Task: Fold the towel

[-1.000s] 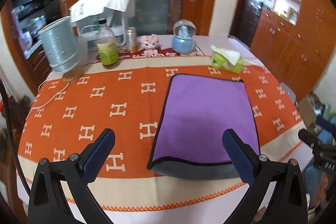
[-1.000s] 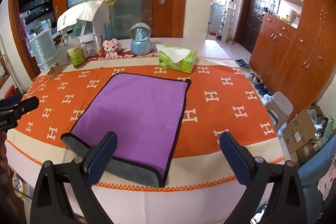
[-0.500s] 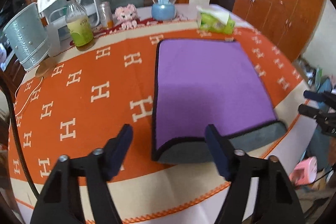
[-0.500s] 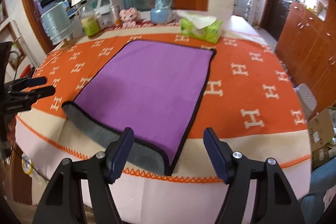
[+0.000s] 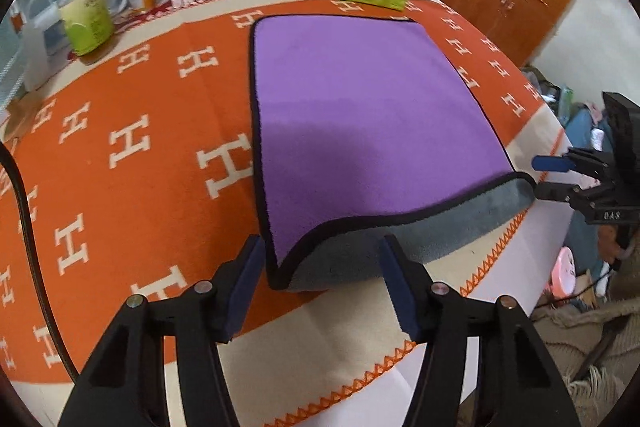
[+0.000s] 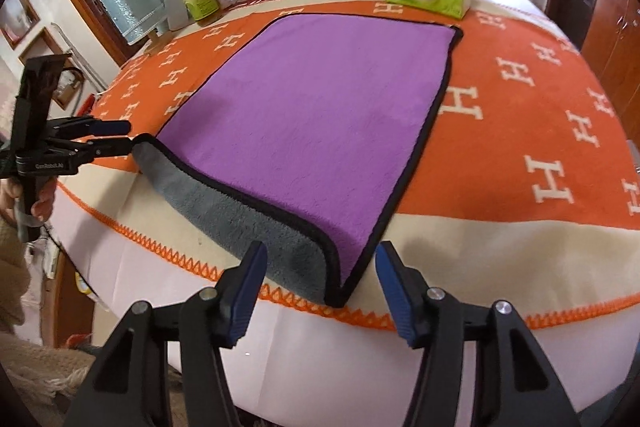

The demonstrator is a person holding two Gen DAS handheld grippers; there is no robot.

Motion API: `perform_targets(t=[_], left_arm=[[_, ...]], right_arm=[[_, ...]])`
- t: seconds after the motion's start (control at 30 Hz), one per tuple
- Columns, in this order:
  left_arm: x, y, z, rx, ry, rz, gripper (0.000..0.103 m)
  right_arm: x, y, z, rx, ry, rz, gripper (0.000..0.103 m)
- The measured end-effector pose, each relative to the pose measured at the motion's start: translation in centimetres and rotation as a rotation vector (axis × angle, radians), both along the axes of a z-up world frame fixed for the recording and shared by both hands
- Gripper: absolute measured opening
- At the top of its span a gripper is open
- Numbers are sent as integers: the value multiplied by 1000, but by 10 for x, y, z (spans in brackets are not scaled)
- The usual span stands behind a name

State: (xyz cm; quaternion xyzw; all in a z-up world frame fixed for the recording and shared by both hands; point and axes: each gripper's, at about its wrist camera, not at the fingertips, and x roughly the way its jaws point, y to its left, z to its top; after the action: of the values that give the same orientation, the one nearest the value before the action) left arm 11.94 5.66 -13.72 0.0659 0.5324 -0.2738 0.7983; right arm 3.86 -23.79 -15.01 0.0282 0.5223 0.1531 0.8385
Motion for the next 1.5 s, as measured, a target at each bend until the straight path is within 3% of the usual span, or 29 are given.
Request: perform_targets(t=[0.3, 0.6, 0.77, 0.97, 1.2, 1.5], left_arm=[[10, -2, -7, -13, 53, -86, 58], [14, -7, -11, 10, 78, -140, 58], [17, -10, -15, 16, 101, -166, 45], [18, -13, -17, 23, 115, -182, 38], [17, -12, -18, 38, 114, -183, 26], [16, -12, -19, 64, 103, -187, 15]], right_arm=[[10, 3, -8, 49, 53, 65, 36], [11, 3, -12, 54, 73, 76, 27], [10, 3, -13, 37, 77, 81, 27], [11, 5, -14, 32, 84, 91, 26], [10, 9, -12, 14, 74, 100, 14], [8, 12, -10, -10, 58, 104, 8]])
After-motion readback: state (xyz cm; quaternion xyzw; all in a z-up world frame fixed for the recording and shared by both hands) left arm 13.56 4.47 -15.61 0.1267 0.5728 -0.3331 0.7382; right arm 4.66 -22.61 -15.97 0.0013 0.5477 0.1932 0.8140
